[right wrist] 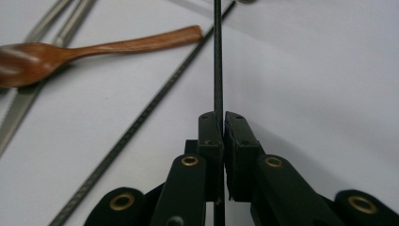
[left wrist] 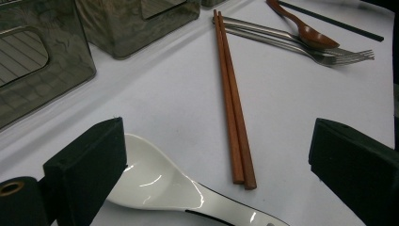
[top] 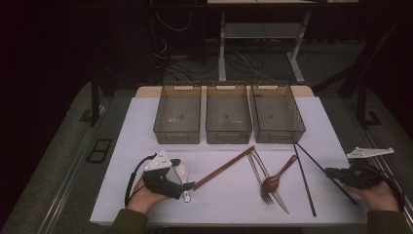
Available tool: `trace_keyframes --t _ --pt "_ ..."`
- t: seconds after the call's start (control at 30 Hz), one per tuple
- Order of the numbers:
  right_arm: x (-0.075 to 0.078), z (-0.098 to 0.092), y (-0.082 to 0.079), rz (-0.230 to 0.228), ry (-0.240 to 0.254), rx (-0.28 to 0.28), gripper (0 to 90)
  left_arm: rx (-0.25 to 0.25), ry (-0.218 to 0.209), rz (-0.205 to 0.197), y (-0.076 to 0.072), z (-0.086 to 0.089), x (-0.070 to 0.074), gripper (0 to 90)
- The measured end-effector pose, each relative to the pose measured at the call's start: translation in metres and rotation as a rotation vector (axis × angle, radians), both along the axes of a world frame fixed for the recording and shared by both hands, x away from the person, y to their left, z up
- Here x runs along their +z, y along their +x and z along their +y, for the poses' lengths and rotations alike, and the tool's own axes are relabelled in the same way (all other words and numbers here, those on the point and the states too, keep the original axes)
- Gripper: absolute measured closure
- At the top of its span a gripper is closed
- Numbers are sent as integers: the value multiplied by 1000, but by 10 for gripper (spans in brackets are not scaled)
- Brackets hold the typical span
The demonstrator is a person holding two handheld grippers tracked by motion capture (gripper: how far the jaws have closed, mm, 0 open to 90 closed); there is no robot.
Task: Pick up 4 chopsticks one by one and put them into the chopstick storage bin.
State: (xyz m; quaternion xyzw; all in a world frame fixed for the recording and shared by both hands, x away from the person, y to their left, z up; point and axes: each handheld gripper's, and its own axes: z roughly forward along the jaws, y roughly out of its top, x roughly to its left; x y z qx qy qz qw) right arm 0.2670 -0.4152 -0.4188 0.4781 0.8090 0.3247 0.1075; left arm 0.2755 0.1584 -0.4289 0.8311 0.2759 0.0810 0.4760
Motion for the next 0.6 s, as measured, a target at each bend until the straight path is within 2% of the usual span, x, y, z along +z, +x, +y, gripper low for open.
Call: trace_keyframes --t 0.03,0.27,0.37,0.6 --pt "2 3 0 -3 5 22 859 0 -4 0 0 0 0 36" --pt "8 13 3 -22 22 72 859 -4 -15 -2 0 -1 -1 36" --pt "10 18 3 -30 58 100 858 0 -25 -4 -1 -1 0 36" --pt "15 28 8 -57 80 141 858 -16 -8 2 -5 -1 -3 34"
